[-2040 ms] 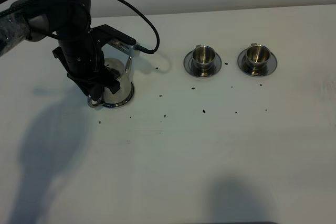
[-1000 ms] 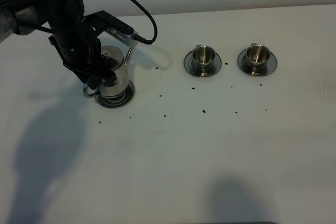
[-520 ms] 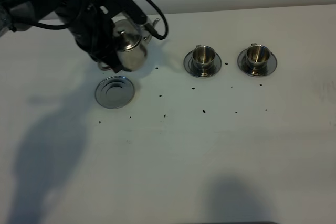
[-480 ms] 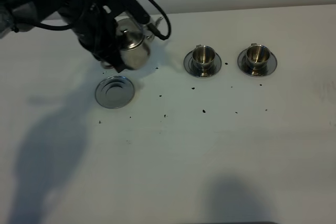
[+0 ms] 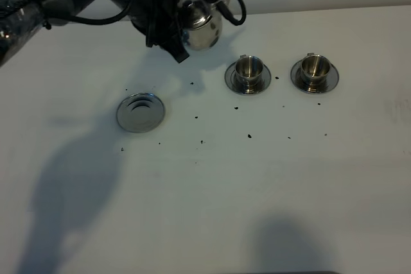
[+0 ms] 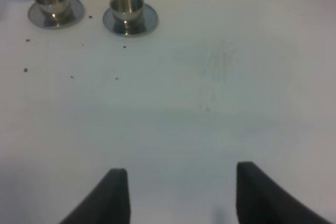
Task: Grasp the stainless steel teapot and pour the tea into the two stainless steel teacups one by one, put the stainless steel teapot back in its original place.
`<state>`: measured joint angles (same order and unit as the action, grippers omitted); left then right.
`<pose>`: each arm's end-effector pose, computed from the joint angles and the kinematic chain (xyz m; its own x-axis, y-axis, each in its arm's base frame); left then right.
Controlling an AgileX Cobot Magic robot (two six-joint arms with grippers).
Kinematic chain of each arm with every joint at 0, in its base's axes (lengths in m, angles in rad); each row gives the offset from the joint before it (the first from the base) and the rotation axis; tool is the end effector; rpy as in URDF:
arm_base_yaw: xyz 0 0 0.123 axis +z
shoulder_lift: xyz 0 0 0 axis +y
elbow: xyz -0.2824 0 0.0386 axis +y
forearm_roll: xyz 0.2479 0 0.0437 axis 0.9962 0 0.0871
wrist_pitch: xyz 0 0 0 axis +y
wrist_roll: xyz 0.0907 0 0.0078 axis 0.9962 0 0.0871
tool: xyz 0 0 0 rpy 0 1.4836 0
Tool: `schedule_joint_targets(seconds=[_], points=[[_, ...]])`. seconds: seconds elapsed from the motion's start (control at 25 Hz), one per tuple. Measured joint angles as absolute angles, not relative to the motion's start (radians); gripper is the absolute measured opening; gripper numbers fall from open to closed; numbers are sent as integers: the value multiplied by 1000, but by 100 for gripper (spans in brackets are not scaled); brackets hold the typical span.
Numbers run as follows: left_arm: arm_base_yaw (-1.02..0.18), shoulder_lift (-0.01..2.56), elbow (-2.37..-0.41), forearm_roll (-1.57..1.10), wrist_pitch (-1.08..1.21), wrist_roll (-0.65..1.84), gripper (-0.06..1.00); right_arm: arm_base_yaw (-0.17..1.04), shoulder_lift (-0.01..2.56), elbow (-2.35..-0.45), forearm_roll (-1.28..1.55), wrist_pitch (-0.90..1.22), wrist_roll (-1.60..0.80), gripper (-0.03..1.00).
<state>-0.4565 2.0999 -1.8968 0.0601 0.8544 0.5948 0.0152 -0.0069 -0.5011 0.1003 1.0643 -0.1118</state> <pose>0.4316 -0.2074 0.2650 -0.3488 0.8308 -0.4336 0.7748 0.5160 0.3654 -0.0065 0.0079 0.2775 -0.4434 -0.0695 -0.8936 -0.1215 0.9925 -0.0169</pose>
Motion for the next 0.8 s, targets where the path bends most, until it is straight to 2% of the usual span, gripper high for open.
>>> schedule_joint_targets(seconds=[0.48, 0.8], points=[[-499, 2329, -2290, 64, 901, 641, 23, 15, -7, -501, 100, 1064, -112, 44], [-499, 2372, -2357, 64, 875, 723, 23, 15, -7, -501, 100, 1064, -112, 44]])
